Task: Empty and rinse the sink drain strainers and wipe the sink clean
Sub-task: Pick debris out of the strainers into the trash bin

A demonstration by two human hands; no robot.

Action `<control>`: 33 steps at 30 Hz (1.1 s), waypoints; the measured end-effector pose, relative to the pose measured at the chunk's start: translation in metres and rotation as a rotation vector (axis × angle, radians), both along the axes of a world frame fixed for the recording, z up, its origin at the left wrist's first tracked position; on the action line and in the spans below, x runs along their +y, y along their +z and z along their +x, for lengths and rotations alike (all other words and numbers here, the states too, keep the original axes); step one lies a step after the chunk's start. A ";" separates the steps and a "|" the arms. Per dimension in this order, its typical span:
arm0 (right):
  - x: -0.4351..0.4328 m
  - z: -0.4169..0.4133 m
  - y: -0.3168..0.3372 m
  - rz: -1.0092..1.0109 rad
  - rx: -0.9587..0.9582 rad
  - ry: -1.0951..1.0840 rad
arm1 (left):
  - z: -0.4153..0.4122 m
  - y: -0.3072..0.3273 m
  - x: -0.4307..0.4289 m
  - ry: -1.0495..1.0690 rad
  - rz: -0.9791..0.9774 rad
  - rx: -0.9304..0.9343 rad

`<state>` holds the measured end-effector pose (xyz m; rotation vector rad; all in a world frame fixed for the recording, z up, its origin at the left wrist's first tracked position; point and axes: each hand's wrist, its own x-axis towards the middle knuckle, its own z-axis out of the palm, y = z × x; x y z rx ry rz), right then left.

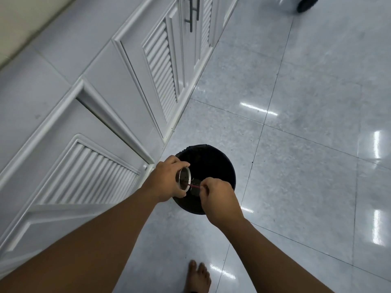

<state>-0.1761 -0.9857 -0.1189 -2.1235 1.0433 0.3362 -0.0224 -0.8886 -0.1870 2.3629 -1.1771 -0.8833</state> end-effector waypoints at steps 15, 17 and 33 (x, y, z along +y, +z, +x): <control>-0.002 -0.006 0.000 0.086 0.028 -0.041 | 0.001 -0.001 0.003 0.074 -0.066 0.106; -0.007 -0.007 0.001 0.069 0.098 -0.022 | 0.002 0.000 0.003 0.072 -0.065 0.105; -0.012 -0.001 0.014 0.000 0.199 0.059 | -0.009 0.004 -0.003 0.024 -0.036 0.061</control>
